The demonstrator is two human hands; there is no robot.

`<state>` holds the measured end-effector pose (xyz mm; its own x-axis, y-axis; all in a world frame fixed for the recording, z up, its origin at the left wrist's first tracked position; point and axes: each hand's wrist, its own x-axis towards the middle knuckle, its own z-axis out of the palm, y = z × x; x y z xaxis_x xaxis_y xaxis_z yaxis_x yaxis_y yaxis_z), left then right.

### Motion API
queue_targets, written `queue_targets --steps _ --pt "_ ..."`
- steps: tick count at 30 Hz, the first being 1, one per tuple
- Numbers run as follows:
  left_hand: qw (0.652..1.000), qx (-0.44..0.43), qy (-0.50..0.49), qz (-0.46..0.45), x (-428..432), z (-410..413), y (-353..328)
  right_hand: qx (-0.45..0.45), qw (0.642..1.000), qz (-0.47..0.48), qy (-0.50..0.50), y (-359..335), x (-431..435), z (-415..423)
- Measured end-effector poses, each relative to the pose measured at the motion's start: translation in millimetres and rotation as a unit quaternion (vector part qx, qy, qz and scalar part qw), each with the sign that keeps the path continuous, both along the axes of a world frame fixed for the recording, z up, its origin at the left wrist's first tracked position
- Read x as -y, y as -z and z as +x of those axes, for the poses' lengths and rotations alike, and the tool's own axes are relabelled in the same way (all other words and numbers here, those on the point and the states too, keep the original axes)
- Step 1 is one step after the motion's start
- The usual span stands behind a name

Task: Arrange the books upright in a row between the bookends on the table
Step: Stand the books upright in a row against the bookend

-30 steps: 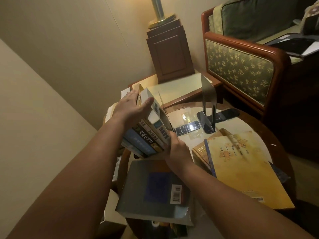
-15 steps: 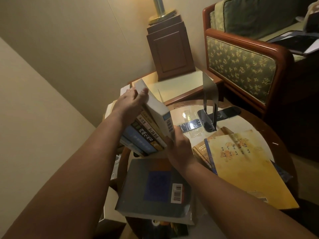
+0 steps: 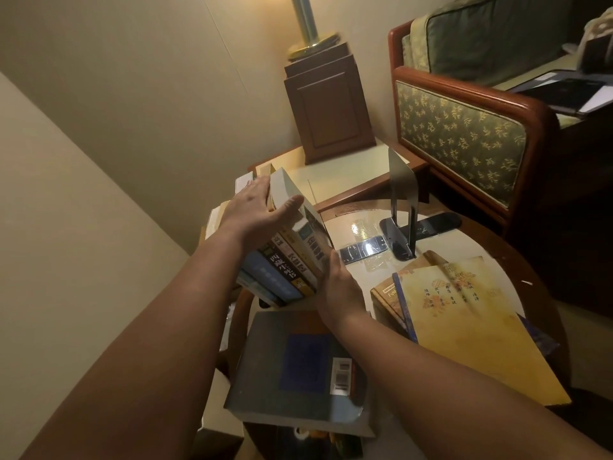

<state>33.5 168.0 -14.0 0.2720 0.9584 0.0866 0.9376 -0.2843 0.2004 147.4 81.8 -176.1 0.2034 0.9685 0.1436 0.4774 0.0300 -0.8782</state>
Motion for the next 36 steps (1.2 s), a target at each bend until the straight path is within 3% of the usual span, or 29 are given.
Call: queue_targets --steps 3,7,10,17,23,32,36 --pt "1.000 0.010 -0.001 0.000 -1.9 -1.0 -1.2 0.005 0.999 -0.031 0.015 -5.2 3.5 -5.0" --pt "1.000 -0.001 0.001 -0.004 -6.3 -1.2 -0.2 -0.114 0.991 -0.052 0.052 -1.2 20.7 -7.3" --pt "1.000 -0.009 0.001 0.002 -7.1 -0.2 1.2 -0.159 0.983 -0.084 0.027 1.9 23.1 -12.5" --pt "0.999 -0.032 -0.005 0.010 -8.1 1.4 1.1 -0.148 0.980 -0.135 -0.009 0.2 19.0 -19.4" --pt "0.999 -0.046 0.002 0.009 -5.7 -0.4 1.3 -0.193 0.969 -0.147 -0.037 -8.3 20.5 -12.3" --pt "0.999 -0.053 0.003 0.003 -2.4 2.7 -1.5 -0.123 0.986 -0.107 -0.029 -12.5 31.5 -6.3" --pt "0.998 -0.065 0.001 -0.004 -1.8 4.1 -2.1 -0.177 0.974 -0.138 -0.044 -10.1 33.3 -12.1"
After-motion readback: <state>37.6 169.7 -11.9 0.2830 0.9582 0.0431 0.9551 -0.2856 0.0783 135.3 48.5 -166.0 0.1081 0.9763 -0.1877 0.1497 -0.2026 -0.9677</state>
